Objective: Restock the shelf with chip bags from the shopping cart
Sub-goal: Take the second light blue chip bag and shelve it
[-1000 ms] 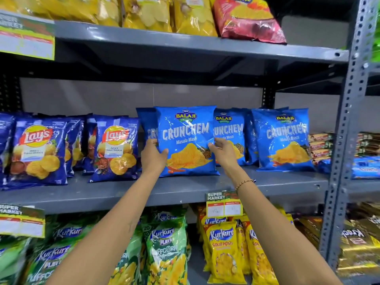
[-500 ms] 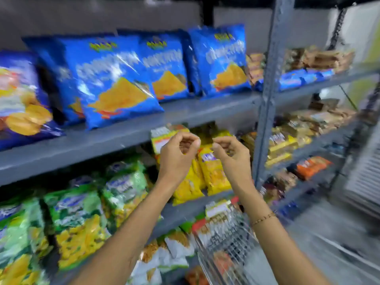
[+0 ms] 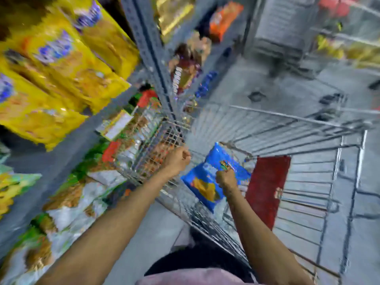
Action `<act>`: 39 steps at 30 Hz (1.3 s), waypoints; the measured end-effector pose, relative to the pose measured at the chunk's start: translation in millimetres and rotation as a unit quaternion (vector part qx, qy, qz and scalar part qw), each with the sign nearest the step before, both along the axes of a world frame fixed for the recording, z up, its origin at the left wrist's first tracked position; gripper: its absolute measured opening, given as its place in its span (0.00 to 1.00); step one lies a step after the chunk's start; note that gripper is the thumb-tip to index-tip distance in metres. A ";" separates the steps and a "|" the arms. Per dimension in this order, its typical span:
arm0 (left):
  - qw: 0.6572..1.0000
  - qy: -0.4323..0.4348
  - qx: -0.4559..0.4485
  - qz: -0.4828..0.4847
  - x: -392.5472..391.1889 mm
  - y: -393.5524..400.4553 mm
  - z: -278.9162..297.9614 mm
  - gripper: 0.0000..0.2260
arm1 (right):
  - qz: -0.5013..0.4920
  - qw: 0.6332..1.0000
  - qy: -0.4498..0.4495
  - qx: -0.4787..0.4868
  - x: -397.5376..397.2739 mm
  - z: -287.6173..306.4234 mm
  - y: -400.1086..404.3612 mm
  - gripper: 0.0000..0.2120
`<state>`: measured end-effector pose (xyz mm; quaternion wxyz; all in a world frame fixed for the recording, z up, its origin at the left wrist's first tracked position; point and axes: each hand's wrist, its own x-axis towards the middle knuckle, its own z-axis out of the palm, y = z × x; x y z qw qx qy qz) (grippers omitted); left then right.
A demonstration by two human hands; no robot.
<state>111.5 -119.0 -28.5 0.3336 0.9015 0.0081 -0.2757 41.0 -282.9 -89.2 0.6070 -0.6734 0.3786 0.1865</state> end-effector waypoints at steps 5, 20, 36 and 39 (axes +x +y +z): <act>0.979 0.123 0.043 -0.160 -3.4 -17.0 -89.5 0.14 | -0.066 0.995 0.073 0.000 -44.9 -73.7 -6.0 0.18; 0.965 0.233 0.056 -0.105 39.6 -36.1 -197.1 0.35 | -0.106 0.987 0.108 0.052 -38.3 -145.7 -20.3 0.30; 0.982 0.131 -0.123 0.063 60.7 48.3 -56.0 0.22 | -0.005 0.994 -0.063 0.085 28.0 -46.6 -4.4 0.14; 0.987 0.070 -0.119 0.086 61.7 67.3 -0.5 0.23 | 0.040 0.988 -0.137 0.064 49.4 -0.4 -1.7 0.22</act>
